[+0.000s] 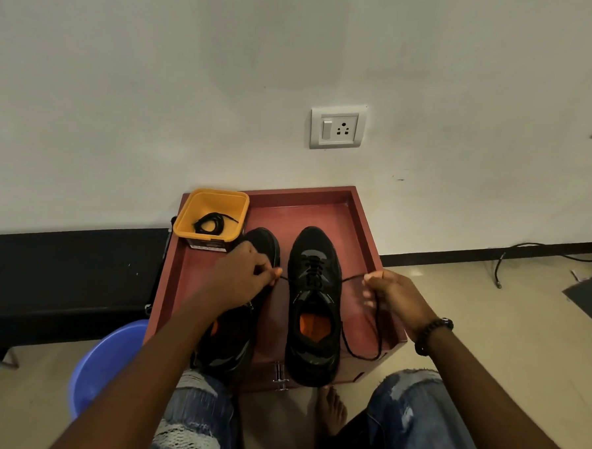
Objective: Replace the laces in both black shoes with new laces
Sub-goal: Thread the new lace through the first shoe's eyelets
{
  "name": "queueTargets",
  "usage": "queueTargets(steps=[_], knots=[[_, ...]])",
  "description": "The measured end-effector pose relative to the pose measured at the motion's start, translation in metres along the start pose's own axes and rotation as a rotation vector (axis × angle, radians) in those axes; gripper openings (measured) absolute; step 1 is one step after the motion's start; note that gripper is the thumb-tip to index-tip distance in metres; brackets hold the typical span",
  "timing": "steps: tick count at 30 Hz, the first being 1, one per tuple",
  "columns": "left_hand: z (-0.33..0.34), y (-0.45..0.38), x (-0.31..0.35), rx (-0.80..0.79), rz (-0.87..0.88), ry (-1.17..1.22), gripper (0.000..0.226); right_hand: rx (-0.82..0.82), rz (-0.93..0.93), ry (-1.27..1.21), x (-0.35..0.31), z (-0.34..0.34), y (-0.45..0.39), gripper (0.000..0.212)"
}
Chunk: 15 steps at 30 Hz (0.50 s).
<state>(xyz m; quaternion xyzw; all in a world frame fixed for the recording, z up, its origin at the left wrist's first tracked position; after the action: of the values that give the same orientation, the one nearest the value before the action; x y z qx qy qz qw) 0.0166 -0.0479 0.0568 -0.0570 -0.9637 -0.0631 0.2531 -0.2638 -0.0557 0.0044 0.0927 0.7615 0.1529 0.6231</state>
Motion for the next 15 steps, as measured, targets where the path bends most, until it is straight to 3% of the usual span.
queueTargets(steps=[2, 4, 10, 13, 15], knots=[[-0.008, -0.003, 0.012, 0.096, -0.002, 0.233, 0.025, -0.106, 0.055, -0.327, -0.014, 0.016, 0.005, 0.012], [-0.005, -0.005, 0.028, 0.128, -0.021, 0.525, 0.030, -0.169, 0.051, -0.475, -0.025, 0.031, 0.005, 0.011], [0.044, -0.013, 0.058, 0.000, -0.186, 1.446, 0.029, -0.215, -0.040, -0.524, -0.049, 0.060, 0.006, 0.015], [0.059, -0.012, 0.061, 0.000, -0.235, 1.453, 0.027, -0.225, -0.093, -0.444, -0.053, 0.065, 0.000, 0.017], [0.061, -0.013, 0.057, 0.009, -0.234, 1.408, 0.026, -0.196, -0.173, -0.231, -0.056, 0.061, -0.005, 0.020]])
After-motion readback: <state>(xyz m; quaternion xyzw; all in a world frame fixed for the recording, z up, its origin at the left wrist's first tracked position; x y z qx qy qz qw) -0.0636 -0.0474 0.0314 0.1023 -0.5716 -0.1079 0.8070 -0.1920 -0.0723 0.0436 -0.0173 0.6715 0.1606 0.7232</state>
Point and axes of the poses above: each hand's wrist, its own y-axis away from the middle knuckle, its own z-axis out of the palm, x = y × z, the point moved 7 cm from there along -y, towards the middle knuckle, and after that the axes turned 2 degrees about x, right-handed, at the moved point
